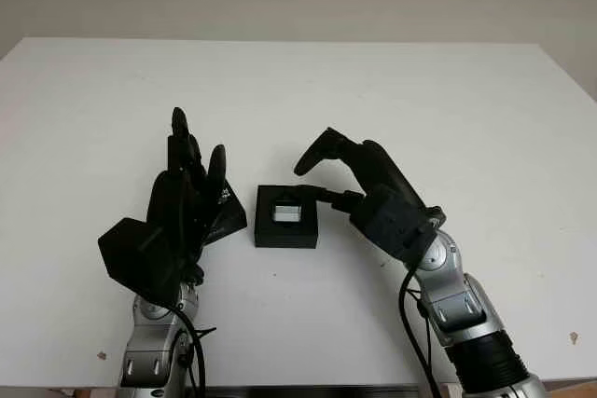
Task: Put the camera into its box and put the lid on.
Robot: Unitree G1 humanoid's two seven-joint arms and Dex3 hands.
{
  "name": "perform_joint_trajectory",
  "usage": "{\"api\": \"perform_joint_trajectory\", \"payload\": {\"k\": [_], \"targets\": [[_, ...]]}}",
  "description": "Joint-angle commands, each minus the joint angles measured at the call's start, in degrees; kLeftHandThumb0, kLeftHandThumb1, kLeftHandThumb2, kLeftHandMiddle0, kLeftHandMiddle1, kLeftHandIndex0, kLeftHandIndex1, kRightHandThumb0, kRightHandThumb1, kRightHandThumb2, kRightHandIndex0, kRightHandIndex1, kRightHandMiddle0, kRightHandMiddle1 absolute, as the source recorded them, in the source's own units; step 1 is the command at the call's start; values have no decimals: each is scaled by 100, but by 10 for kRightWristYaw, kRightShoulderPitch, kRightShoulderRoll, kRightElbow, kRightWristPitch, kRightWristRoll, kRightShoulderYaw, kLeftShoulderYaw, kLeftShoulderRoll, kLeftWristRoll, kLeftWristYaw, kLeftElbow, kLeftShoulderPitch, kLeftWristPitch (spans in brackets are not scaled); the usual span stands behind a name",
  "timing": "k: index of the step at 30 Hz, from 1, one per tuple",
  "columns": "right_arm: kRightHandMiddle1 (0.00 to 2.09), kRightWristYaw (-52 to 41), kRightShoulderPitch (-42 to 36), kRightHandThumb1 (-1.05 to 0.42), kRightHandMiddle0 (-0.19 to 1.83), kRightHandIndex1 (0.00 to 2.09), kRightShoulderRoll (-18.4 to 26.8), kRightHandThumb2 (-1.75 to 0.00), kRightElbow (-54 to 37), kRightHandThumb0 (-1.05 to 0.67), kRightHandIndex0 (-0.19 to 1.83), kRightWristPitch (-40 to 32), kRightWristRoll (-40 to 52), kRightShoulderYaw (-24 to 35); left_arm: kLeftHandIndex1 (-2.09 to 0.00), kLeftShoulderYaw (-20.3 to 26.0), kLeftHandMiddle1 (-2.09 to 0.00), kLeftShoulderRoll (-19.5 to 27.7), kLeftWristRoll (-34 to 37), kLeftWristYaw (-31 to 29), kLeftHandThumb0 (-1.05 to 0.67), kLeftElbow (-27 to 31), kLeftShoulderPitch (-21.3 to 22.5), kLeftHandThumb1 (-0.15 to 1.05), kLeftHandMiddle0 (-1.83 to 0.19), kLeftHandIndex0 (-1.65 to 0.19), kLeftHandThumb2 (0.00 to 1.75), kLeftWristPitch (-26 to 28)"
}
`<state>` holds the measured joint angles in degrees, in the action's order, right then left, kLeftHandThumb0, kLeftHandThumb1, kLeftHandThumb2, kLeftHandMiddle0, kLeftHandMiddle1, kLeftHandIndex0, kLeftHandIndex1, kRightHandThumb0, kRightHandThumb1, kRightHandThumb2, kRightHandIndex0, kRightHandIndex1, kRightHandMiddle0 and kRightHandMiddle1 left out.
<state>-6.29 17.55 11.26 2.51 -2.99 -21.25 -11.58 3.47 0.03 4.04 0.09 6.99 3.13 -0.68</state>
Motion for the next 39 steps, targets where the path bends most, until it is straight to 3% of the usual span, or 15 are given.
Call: {"api": "perform_joint_trajectory", "payload": {"k": [1,5,13,31,39], "targets": [[153,-7,-4,-96,33,62,2,-6,-17,-40,24,-10,4,0,-5,0,0,0,-1,0,-75,-1,5,105,19,19,48,-6],[145,-22,-8,-95,28,58,10,-5,-25,-41,21,-13,-1,-6,-5,-1,-1,2,-3,0,-76,0,4,105,19,19,48,-5],[120,-17,-28,-89,28,50,46,-5,-30,-47,23,61,-38,-29,-4,1,0,1,2,-5,-74,-3,4,105,19,19,48,-12],[114,31,-48,-90,23,44,58,-6,-16,-49,20,120,-120,-51,-4,0,-1,2,-5,-1,-73,0,-2,105,19,19,49,-12],[112,89,-33,-93,26,44,68,-6,10,-49,22,142,-199,-76,-4,0,0,2,-1,-3,-74,3,-5,105,19,19,49,-7]]}}
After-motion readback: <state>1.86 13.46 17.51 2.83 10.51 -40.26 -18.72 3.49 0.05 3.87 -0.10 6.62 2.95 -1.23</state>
